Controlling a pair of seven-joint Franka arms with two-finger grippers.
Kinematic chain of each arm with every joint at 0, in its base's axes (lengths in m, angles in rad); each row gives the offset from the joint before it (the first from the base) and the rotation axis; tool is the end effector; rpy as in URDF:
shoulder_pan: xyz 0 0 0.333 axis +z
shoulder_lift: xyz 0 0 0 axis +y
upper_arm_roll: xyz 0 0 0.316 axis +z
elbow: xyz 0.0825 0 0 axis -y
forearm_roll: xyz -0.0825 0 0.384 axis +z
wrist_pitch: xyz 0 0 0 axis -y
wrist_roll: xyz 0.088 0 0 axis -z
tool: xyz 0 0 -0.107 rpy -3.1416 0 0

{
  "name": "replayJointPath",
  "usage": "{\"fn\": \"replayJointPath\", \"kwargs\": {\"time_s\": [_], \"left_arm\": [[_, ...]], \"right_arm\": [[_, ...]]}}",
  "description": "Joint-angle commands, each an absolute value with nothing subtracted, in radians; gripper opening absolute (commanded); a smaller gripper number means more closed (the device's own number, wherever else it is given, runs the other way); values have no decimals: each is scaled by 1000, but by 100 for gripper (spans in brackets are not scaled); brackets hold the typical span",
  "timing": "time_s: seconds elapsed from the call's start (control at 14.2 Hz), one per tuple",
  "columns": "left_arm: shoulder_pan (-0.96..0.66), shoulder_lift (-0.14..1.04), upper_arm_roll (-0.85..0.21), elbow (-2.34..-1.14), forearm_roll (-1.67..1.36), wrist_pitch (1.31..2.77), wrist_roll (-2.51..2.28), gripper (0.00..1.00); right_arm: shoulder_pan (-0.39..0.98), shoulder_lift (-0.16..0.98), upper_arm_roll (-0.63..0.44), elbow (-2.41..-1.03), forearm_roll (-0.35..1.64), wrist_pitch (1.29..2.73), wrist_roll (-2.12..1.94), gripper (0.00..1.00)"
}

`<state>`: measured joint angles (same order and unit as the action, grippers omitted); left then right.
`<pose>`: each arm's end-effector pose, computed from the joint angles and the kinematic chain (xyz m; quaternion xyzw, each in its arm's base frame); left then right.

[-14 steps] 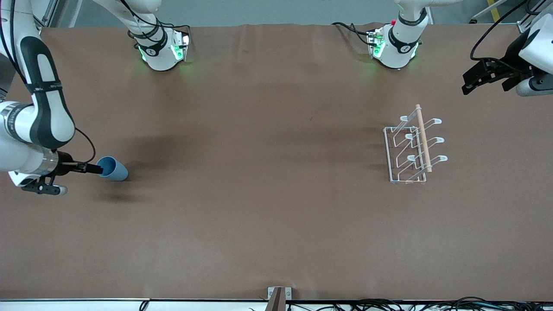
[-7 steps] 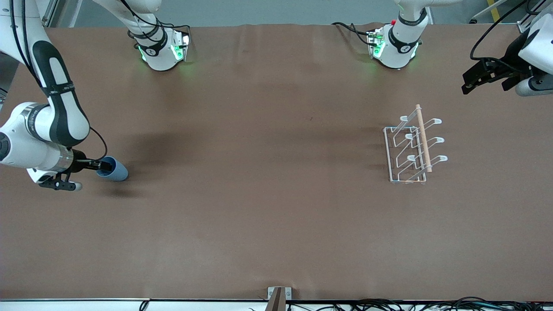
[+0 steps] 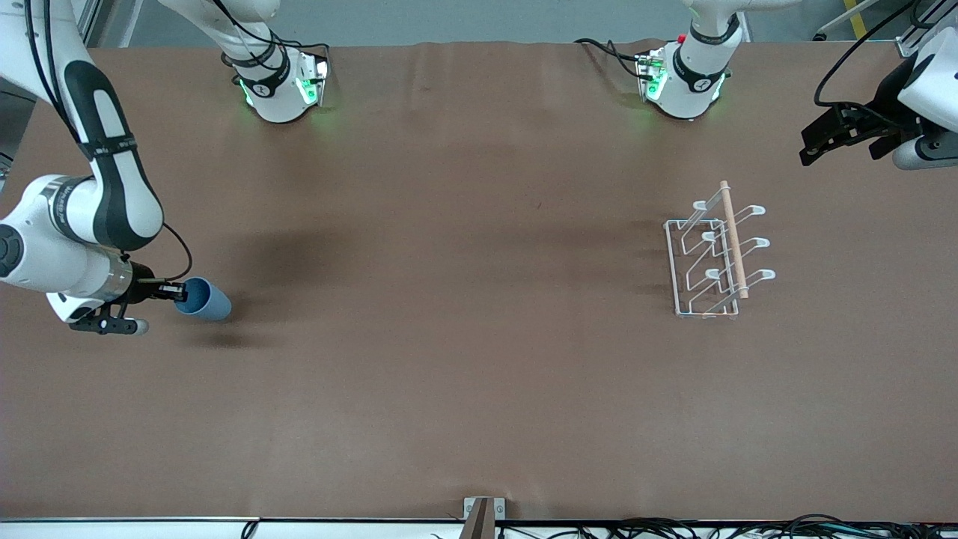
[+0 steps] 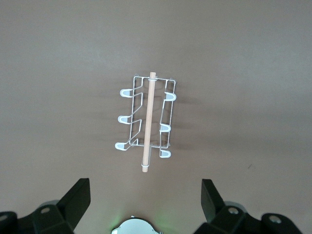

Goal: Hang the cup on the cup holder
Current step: 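Lift the blue cup with the right gripper while the left gripper approaches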

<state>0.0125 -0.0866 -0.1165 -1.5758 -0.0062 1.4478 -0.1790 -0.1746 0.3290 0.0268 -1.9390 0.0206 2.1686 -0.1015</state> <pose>0.5114 -0.0572 0.6576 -0.9991 -0.0375 0.0205 0.0049 0.5979 -0.0889 0.3070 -0.9982 0.0298 0.0477 0.0186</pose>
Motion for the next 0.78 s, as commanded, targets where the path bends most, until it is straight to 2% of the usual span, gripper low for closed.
{"fn": "replayJointPath", "kwargs": {"time_s": [0.0,0.14,0.35,0.71], "left_arm": [[14,-74,-120,-1546,-17,1430,-164,100],[11,-74,-121,-1546,-18,1430,-164,100],[9,-72,-124,-1549,-52,1430,-166,100],[-18,-52,-132,-1554,-119,1430,-164,100]], "right_arm": [[-95,175,28,-1924,31,2027,-68,0],[-36,141,29,-1841,67,1883,10,0],[49,120,29,-1720,256,1725,17,0],[199,127,28,-1563,498,1715,130,0]]}}
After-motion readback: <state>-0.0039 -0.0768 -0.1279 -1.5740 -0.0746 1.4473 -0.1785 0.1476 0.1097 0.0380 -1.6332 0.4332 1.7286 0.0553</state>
